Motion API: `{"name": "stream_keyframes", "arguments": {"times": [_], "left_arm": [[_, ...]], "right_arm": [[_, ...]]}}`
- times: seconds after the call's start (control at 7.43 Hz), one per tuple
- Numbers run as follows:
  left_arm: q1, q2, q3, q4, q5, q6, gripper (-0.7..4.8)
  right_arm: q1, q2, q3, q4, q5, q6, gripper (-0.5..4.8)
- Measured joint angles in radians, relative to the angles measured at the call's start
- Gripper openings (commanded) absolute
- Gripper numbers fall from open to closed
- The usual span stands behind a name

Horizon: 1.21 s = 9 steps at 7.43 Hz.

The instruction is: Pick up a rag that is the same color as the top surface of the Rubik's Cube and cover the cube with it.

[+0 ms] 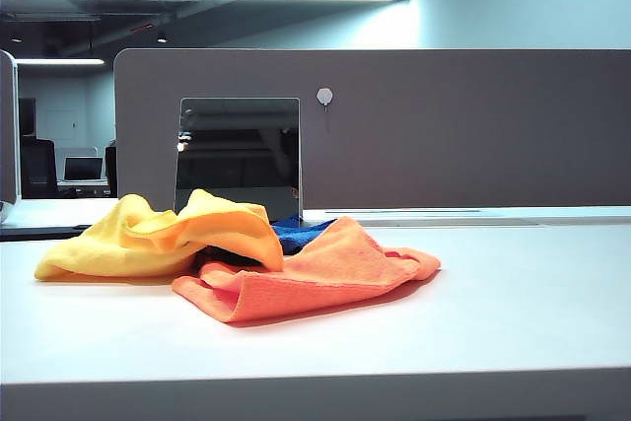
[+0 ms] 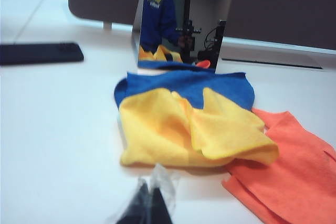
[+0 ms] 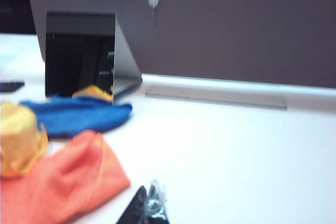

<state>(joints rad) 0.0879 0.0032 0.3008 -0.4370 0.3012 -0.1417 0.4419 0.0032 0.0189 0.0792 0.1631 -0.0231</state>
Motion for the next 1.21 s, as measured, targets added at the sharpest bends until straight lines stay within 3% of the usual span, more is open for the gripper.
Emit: {"name": "stream_keyframes", "arguments": {"times": [0.13, 0.27, 0.81, 0.94, 1.08, 1.21], "left_arm": [[0.0, 0.001, -0.029, -0.001, 0.0, -0.033, -0.06], [0.0, 0.0, -0.086, 0.079, 0.0, -0.055, -0.06], [0.0, 0.0, -0.221, 0.171, -0.002, -0.054, -0.06], [0.0, 0.0, -0.24, 0.173, -0.002, -0.052, -0.06], [0.0, 0.002, -0.261, 0.19, -0.011, 0.014, -0.06], [-0.327, 0.002, -0.274, 0.215, -0.36, 0.117, -0.06]], "right_arm": [[0.0, 0.002, -0.013, 0.002, -0.001, 0.0, -0.05], [0.0, 0.0, -0.013, 0.021, -0.001, -0.002, -0.05], [0.0, 0.0, -0.013, 0.009, -0.001, -0.002, -0.05], [0.0, 0.0, -0.013, 0.009, -0.001, -0.002, -0.05], [0.0, 0.0, -0.013, 0.008, -0.002, -0.002, -0.05], [0.0, 0.0, -0.013, -0.013, -0.003, -0.004, -0.05]]}}
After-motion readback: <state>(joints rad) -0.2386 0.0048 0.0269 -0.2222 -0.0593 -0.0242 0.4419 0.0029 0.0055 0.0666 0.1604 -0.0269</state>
